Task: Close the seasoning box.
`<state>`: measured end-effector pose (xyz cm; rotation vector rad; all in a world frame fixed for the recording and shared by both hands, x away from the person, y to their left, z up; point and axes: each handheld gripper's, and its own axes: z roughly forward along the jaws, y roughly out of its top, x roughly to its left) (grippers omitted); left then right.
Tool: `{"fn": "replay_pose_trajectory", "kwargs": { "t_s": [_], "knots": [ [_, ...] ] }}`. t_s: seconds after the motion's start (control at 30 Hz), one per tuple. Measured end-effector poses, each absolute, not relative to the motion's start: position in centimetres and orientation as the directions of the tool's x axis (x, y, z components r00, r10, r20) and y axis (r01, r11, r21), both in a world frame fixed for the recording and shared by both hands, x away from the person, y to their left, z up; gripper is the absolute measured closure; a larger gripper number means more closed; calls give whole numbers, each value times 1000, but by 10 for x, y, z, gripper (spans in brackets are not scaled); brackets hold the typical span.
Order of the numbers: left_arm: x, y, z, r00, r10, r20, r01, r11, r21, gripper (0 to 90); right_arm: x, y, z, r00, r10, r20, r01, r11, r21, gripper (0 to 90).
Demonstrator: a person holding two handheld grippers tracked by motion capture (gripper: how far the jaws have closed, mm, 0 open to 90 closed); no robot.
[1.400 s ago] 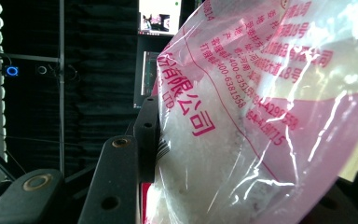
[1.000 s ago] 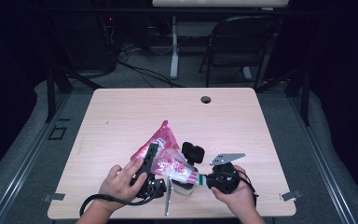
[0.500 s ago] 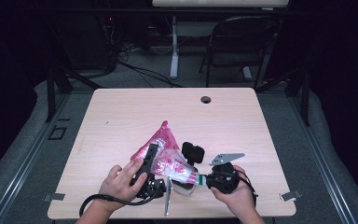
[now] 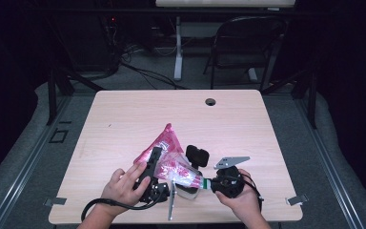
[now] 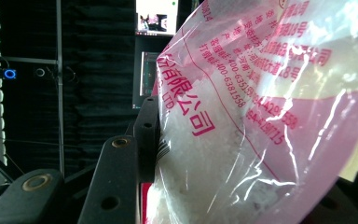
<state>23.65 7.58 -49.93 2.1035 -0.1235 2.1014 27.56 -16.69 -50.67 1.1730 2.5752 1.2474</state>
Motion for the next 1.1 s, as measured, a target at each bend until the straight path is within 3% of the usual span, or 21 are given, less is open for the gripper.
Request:
{"fn": "replay_pose_trajectory", "kwargs": {
  "t_s": [1.1],
  "knots": [
    [237, 77, -501, 21, 67, 997, -169, -983, 70, 618, 276, -166, -506, -713, 650, 263, 610, 390, 690, 900]
  ]
}}
